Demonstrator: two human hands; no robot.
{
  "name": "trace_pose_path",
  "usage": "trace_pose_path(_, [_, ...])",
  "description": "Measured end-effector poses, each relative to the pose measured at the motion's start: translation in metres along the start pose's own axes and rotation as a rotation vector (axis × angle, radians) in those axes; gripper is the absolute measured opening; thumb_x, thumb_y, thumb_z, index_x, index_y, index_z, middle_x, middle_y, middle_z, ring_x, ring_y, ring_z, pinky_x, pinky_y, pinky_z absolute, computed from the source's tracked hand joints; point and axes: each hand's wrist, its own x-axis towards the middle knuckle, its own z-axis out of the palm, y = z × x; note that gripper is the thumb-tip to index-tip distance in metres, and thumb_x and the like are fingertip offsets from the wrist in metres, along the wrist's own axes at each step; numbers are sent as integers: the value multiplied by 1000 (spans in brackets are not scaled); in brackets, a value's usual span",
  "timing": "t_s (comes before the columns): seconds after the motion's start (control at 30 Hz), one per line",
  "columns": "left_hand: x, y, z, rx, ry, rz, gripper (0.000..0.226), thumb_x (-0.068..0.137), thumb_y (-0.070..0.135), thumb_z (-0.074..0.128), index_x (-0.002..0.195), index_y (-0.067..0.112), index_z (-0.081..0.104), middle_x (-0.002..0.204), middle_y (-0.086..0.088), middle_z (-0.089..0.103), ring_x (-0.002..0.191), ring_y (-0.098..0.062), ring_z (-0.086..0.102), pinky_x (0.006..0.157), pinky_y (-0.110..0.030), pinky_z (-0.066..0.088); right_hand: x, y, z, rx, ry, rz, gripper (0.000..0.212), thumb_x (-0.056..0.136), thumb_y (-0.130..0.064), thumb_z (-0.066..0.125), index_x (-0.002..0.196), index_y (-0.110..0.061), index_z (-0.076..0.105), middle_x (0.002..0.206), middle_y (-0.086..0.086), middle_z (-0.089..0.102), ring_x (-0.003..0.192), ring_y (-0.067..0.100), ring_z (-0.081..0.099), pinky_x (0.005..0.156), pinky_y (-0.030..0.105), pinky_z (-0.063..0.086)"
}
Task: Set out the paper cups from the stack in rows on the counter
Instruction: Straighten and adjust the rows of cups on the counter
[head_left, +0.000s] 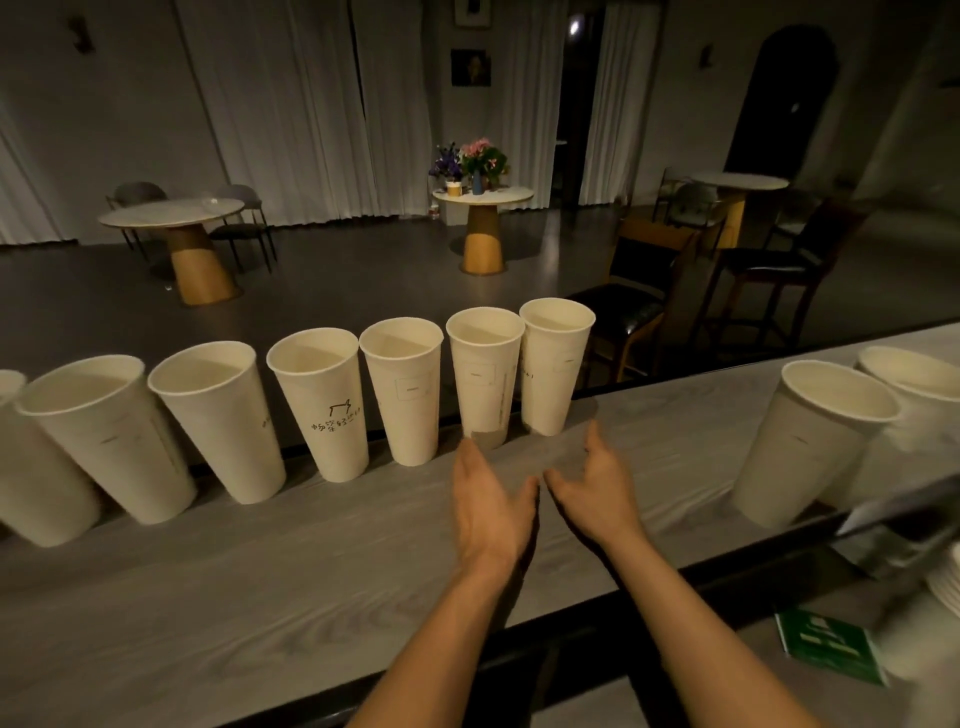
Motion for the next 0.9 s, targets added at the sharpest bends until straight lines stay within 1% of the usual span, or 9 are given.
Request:
trace_pose_path(0.13, [-34, 3, 4, 120, -94, 98, 47, 97, 25, 68, 137, 9, 51, 133, -6, 56, 123, -19, 54, 111, -38, 47, -46, -2, -18, -12, -107, -76, 65, 88, -26, 67, 149, -25, 43, 134, -4, 62, 123, 11, 61, 106, 33, 52])
trace_pose_path(0.23, [-58, 10, 10, 225, -188, 226, 30, 99, 22, 61, 128, 13, 58, 127, -3, 59, 121, -17, 55, 111, -30, 44, -83, 0, -41, 31, -150, -93, 59, 96, -14, 63, 147, -31, 41, 136, -19, 51, 126, -2, 53, 104, 8, 40])
trace_pose_path(0.3, [-70, 16, 15, 284, -234, 289, 31, 99, 25, 60, 127, 14, 61, 128, -1, 59, 124, -18, 53, 108, -27, 42, -100, 7, -59, 69, -159, -30, 66, 96, -7, 62, 156, -19, 35, 141, -15, 46, 134, 3, 48, 109, 12, 35])
trace_pose_path(0.37, [-77, 24, 22, 339, -280, 323, 28, 97, 31, 60, 121, 17, 64, 123, 0, 61, 122, -19, 55, 103, -30, 46, -106, 20, -77, 132, -118, 20, 61, 93, 1, 61, 151, -8, 45, 146, 0, 55, 130, 8, 56, 111, 24, 42])
trace_pose_path(0.5, [-88, 47, 38, 364, -405, 350, 37, 97, 40, 62, 127, 18, 66, 129, -1, 62, 127, -18, 53, 108, -33, 44, -114, 36, -117, 173, 69, 65, 30, 92, -3, 67, 116, -20, 72, 106, 1, 78, 99, 7, 73, 97, 33, 57])
trace_pose_path(0.63, [-93, 72, 57, 239, -446, 262, 55, 95, 53, 66, 136, 16, 60, 133, -3, 62, 127, -20, 57, 107, -36, 49, -115, 54, -156, 217, 390, 114, 27, 89, -3, 67, 89, -30, 71, 82, -2, 77, 84, 17, 75, 86, 39, 60])
trace_pose_path(0.73, [-92, 89, 71, 140, -460, 211, 79, 89, 57, 73, 150, 15, 46, 147, -3, 54, 135, -20, 53, 113, -37, 47, -107, 65, -183, 247, 635, 125, 23, 88, -5, 67, 90, -28, 70, 82, 2, 74, 83, 24, 73, 82, 40, 59])
trace_pose_path(0.8, [-90, 101, 85, 87, -473, 199, 91, 84, 57, 79, 155, 16, 39, 155, -3, 48, 139, -20, 51, 114, -36, 47, -99, 73, -202, 275, 736, 139, 18, 90, -5, 69, 104, -17, 68, 94, 7, 72, 91, 27, 70, 82, 35, 55])
trace_pose_path(0.9, [-90, 115, 111, -18, -472, 167, 106, 78, 54, 86, 160, 18, 29, 162, -2, 38, 145, -21, 45, 118, -39, 43, -83, 85, -228, 295, 731, 165, 42, 89, -10, 77, 127, -9, 59, 122, 11, 66, 109, 25, 65, 94, 42, 55])
